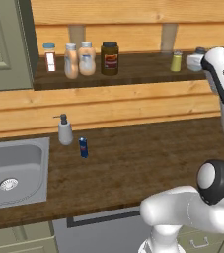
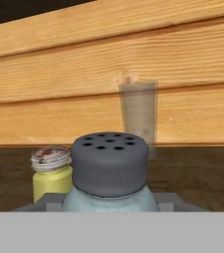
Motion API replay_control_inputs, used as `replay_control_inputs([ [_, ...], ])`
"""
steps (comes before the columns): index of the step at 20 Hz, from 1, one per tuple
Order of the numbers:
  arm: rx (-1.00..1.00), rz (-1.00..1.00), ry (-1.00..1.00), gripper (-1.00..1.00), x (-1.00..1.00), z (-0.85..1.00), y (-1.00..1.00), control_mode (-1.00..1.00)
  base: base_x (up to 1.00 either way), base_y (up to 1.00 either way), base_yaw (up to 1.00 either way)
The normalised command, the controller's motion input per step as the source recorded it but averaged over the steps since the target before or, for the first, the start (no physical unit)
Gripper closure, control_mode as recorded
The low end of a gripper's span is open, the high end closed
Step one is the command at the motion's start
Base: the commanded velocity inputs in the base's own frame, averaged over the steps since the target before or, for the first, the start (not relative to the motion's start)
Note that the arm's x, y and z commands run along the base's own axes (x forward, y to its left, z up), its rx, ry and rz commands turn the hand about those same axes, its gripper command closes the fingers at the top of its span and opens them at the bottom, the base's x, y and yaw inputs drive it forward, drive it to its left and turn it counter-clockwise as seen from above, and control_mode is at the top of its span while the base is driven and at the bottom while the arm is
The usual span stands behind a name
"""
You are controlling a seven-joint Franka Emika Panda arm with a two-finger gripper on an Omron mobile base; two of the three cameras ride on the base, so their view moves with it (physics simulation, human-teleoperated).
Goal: Put the shaker and condiment bottle from the counter next to their counterparts in the cabinet.
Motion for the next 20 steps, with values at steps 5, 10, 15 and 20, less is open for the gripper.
replay_control_inputs([
  [5,0.00,0.05,-0.03,1.00,0.06,-0.14,-0.04,-1.00,0.00,0.00,0.00],
  [10,0.01,0.03,0.00,1.00,0.20,0.00,0.00,-1.00,0.00,0.00,0.00],
  [15,0.01,0.03,0.00,1.00,0.26,0.00,0.00,-1.00,0.00,0.00,0.00],
  [20,0.01,0.03,0.00,1.00,0.25,0.00,0.00,-1.00,0.00,0.00,0.00],
])
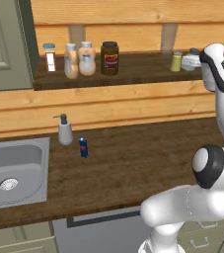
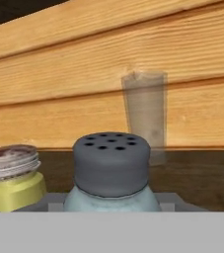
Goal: Put the shaker and condiment bottle from the counter next to their counterparts in the cabinet.
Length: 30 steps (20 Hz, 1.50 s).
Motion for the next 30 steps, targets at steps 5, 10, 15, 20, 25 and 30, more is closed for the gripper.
replay_control_inputs([
  [5,0.01,0.03,-0.01,1.00,0.16,0.00,0.00,-1.00,0.00,0.00,0.00],
  [10,0.00,0.03,-0.03,1.00,0.12,0.00,0.00,-1.00,0.00,0.00,0.00],
  [15,0.00,0.02,-0.04,1.00,0.12,-0.01,0.00,-1.00,0.00,0.00,0.00],
  [20,0.00,0.03,-0.04,1.00,0.12,-0.06,0.00,-1.00,0.00,0.00,0.00],
  [25,0.00,0.01,-0.02,-1.00,0.04,-0.02,0.00,-1.00,0.00,0.00,0.00],
  [30,0.00,0.01,-0.03,-1.00,0.05,-0.07,0.00,-1.00,0.00,0.00,0.00],
])
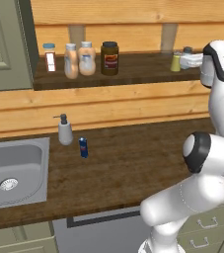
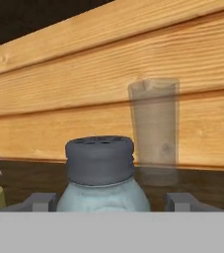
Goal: Put the shaker and condiment bottle from the counter next to their counterparts in the cabinet.
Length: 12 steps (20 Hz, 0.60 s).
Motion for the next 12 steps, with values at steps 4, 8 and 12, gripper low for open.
replay_control_inputs([
  [4,0.00,0.02,-0.06,-1.00,0.04,-0.10,0.00,-1.00,0.00,0.00,0.00],
  [8,0.00,0.01,-0.04,-1.00,0.00,-0.02,-0.07,-1.00,0.00,0.00,0.00],
  [12,-0.02,0.00,-0.01,-1.00,-0.39,0.17,-0.74,-1.00,0.00,0.00,0.00],
])
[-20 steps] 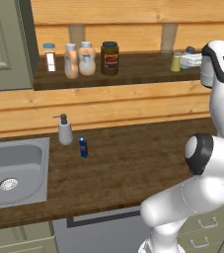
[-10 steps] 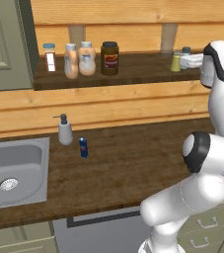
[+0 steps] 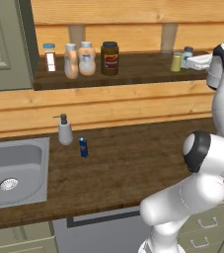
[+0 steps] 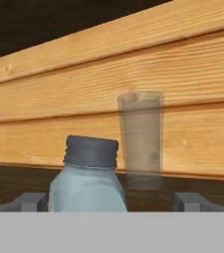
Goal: Put the shaker and condiment bottle from the counter next to their counterparts in the cabinet.
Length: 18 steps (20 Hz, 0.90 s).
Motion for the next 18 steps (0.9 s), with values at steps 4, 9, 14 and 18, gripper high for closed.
replay_control_inputs([
  [4,-0.07,0.00,-0.02,-1.00,-0.46,0.57,-0.78,-1.00,0.00,0.00,0.00],
  [9,-0.15,0.00,0.00,-1.00,-0.81,0.64,-0.57,-1.00,0.00,0.00,0.00],
  [14,-0.19,0.00,0.00,-1.00,-1.00,0.45,-0.41,-1.00,0.00,0.00,0.00],
  [18,-0.27,-0.18,0.20,-1.00,-1.00,0.06,-0.28,-1.00,0.00,0.00,0.00],
])
